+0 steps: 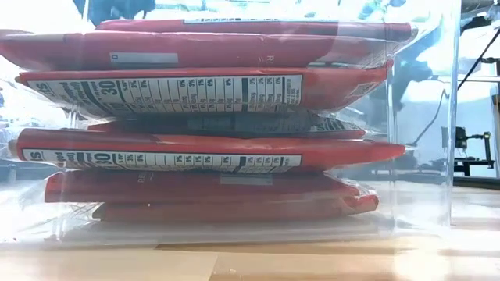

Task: Sort popcorn bags into baskets
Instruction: Put the red popcorn bag into the transparent container

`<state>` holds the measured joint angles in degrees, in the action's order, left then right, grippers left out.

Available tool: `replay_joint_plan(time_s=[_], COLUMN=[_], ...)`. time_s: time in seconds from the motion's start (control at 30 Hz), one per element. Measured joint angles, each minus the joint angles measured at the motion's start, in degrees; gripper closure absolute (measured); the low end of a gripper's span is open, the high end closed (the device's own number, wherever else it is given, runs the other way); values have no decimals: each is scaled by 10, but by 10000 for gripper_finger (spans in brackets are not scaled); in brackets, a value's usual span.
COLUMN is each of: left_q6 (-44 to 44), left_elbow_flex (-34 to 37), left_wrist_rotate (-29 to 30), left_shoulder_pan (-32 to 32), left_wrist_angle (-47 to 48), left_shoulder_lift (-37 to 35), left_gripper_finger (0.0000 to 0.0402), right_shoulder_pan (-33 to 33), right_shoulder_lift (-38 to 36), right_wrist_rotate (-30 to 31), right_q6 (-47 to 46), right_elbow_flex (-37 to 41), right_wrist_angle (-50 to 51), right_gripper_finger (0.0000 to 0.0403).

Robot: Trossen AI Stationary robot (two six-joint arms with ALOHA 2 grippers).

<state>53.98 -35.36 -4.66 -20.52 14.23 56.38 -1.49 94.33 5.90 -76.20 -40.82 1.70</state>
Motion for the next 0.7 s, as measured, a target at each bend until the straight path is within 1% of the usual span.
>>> replay_joint_plan(time_s=[0.13,0.23,0.33,0.43,0.5,0.57,0.63,0.7], left_q6=[26,59,81,78,62,43,37,36], left_elbow_flex=[76,118,140,141,141,141,141,141], left_wrist_rotate=[-7,-9,-11,-11,-11,-11,-11,-16], left_shoulder_pan=[-23,-23,-17,-10,-8,-11,-20,-30], left_wrist_angle=[-100,-157,-191,-197,-211,-230,-246,-249], left_shoulder_lift=[0,0,0,0,0,0,0,3], left_gripper_finger=[210,210,210,210,210,210,210,210], right_shoulder_pan=[-21,-41,-53,-58,-49,-30,-6,21], right_shoulder_lift=[1,3,9,-3,-18,-26,-26,-26], right_wrist_rotate=[37,35,32,23,16,10,15,20], right_q6=[15,33,95,195,251,282,291,282], right_elbow_flex=[0,0,0,-12,-31,-49,-59,-58], right_wrist_angle=[-53,-89,-144,-176,-149,-91,-35,-6], right_gripper_finger=[211,218,223,231,245,267,293,319])
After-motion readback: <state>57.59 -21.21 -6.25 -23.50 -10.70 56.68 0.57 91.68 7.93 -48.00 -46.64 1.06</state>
